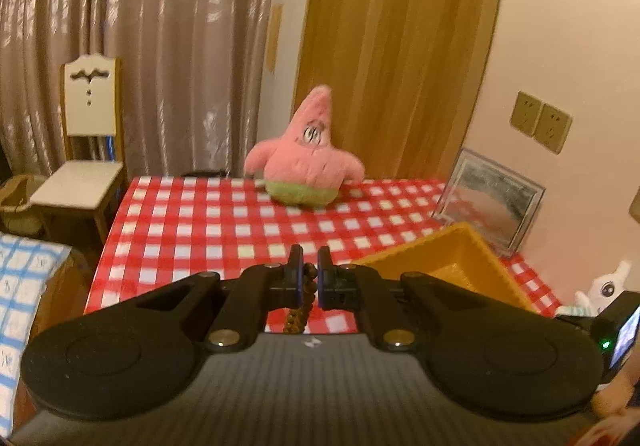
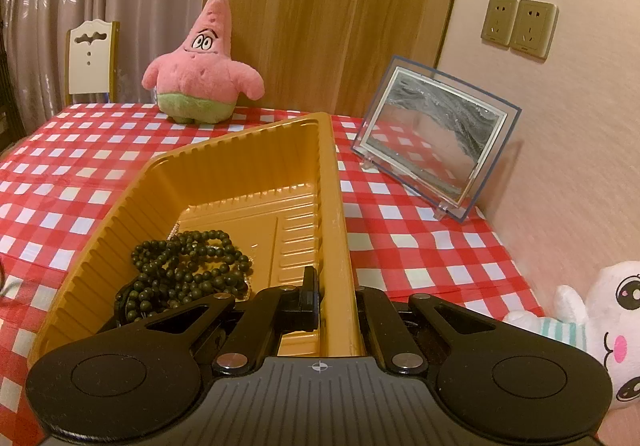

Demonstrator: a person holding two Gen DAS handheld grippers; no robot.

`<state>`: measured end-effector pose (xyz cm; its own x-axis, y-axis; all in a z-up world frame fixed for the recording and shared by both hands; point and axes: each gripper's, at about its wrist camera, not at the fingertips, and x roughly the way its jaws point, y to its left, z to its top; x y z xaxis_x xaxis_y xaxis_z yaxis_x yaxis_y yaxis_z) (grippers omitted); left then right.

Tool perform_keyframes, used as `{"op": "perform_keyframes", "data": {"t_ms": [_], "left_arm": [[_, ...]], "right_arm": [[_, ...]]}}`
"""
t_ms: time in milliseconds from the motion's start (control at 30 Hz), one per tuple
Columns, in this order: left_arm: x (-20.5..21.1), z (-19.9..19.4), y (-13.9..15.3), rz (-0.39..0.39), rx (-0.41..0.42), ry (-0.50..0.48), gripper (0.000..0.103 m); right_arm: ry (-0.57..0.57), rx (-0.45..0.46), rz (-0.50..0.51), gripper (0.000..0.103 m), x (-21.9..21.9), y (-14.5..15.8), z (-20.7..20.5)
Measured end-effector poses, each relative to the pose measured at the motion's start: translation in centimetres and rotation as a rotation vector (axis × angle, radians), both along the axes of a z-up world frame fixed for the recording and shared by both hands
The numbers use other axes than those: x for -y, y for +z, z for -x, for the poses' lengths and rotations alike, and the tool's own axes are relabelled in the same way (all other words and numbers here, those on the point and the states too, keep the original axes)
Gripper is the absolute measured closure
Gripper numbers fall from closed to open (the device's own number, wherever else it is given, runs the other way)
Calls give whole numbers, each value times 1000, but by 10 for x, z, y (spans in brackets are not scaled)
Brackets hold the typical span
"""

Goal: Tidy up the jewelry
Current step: 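Lift the brown bead strand over the tray and open the left tool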

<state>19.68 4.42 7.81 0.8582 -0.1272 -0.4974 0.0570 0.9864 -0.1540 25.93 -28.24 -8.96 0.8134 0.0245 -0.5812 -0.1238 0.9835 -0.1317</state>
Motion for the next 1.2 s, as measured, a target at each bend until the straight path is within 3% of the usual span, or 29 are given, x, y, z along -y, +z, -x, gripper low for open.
{"op": "perform_keyframes", "data": {"t_ms": [333, 700, 967, 1200], "left_arm": [[24, -5, 37, -6, 87, -100, 98], [71, -22, 51, 50, 125, -258, 98], [115, -45, 32, 95, 95, -367, 98], [139, -67, -18, 116, -33, -404, 98]], "right_arm": [[3, 1, -6, 100, -1, 0, 0], [4, 2, -10, 100, 0, 0, -1], [5, 7, -17, 100, -1, 1, -1], [8, 9, -20, 100, -1, 2, 0]]}}
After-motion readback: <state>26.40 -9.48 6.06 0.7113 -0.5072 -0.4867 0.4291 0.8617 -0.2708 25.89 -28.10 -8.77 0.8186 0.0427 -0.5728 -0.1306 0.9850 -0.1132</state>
